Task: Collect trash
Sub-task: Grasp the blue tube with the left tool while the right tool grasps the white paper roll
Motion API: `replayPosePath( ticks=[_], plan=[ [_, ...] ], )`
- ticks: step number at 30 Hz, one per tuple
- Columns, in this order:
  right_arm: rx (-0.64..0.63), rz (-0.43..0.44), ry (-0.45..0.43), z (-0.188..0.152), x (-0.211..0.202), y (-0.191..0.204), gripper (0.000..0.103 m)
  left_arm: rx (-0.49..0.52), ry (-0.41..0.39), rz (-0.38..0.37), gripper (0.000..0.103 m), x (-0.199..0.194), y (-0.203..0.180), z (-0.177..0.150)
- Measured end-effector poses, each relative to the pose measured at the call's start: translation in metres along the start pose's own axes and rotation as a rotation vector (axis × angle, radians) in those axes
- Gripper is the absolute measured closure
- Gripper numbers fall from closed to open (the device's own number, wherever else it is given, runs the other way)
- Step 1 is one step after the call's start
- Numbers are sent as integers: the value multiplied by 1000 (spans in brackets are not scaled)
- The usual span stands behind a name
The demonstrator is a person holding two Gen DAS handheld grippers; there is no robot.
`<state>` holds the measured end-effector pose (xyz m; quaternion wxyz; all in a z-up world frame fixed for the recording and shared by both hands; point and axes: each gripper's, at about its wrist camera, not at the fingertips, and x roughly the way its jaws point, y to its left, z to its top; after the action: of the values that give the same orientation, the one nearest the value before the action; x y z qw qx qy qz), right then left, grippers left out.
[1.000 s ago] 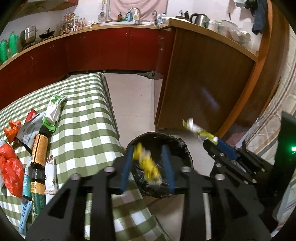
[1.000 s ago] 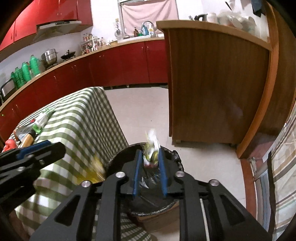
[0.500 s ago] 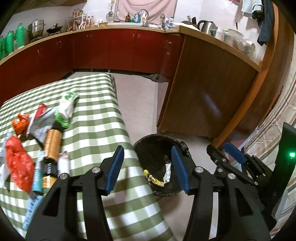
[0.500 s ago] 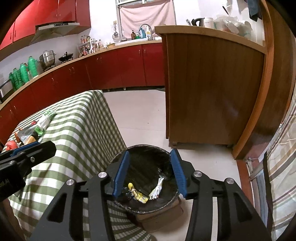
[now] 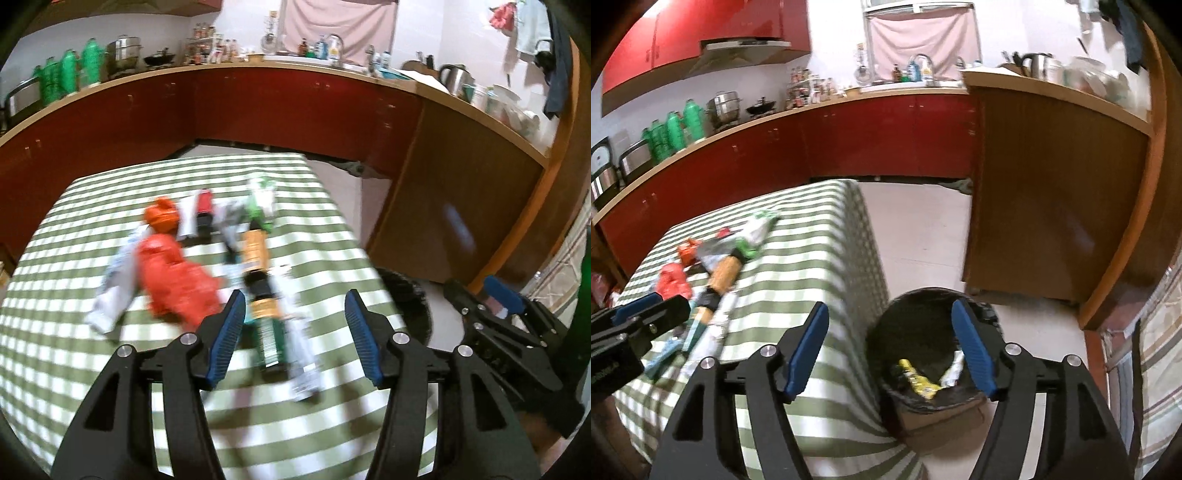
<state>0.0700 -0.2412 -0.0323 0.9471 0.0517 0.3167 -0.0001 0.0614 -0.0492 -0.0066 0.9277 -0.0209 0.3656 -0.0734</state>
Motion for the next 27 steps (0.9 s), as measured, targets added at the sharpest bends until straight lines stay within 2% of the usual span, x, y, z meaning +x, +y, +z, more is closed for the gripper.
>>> replayPosePath(
  ticks=[9, 19, 23, 27],
  plan=[
    [-70, 71, 12, -7, -3, 54, 35, -42, 0, 81, 43, -25, 54, -23],
    [-135, 114, 66, -19, 7, 96, 35, -75, 12, 110, 43, -31, 89, -39],
    [-146, 104, 92, -22, 13, 103, 46, -89, 19, 106, 43, -30, 97, -43],
    [-148, 110, 109, -24, 17, 105, 49, -98, 27, 99, 43, -27, 100, -45]
  ],
)
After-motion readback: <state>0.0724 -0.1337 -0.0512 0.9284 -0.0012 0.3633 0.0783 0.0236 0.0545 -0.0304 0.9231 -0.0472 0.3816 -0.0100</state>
